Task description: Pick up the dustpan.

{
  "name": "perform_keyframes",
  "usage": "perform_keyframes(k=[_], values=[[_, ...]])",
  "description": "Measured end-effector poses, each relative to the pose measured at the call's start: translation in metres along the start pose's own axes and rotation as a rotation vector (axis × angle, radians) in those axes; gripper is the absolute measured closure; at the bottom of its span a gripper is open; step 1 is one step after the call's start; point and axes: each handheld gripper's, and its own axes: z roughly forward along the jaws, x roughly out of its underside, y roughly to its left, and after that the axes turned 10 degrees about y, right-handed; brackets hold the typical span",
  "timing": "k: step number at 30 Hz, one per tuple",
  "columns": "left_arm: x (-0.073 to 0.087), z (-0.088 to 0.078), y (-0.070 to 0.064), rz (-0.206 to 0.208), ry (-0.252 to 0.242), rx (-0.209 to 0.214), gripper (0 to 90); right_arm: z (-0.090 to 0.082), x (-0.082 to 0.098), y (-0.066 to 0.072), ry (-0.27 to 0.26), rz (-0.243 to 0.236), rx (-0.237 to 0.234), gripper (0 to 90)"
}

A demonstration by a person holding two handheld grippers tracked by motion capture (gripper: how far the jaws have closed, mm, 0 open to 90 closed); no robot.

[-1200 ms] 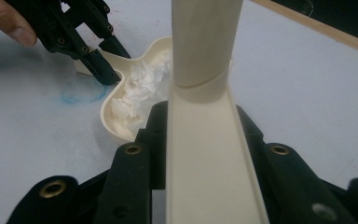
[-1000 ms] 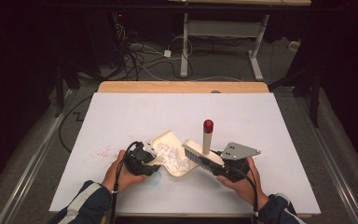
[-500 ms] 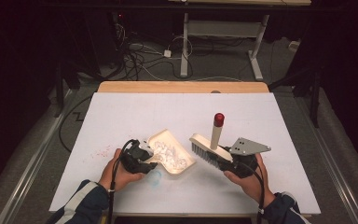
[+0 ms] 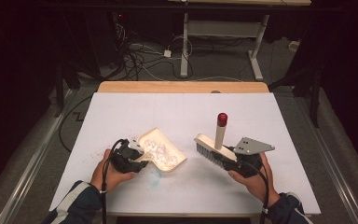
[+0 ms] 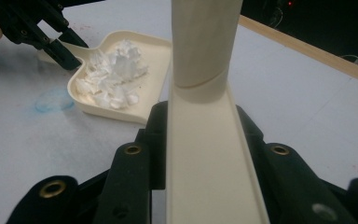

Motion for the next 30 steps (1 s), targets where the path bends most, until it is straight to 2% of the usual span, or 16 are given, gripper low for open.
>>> perform_keyframes(k=[12,23,30], values=[[0.027,-0.011,0.006,-0.073,-0.027,-0.014,63.9,-0.009,0.009,-0.006,0.024,-0.011,-0.038,67.5],[0.039,-0.016,0.012,-0.119,-0.042,-0.032,63.9,-0.024,0.019,-0.010,0.037,0.003,-0.074,67.5],[0.048,-0.020,0.013,-0.145,-0.050,-0.042,63.9,-0.032,0.024,-0.009,0.065,-0.009,-0.096,67.5]])
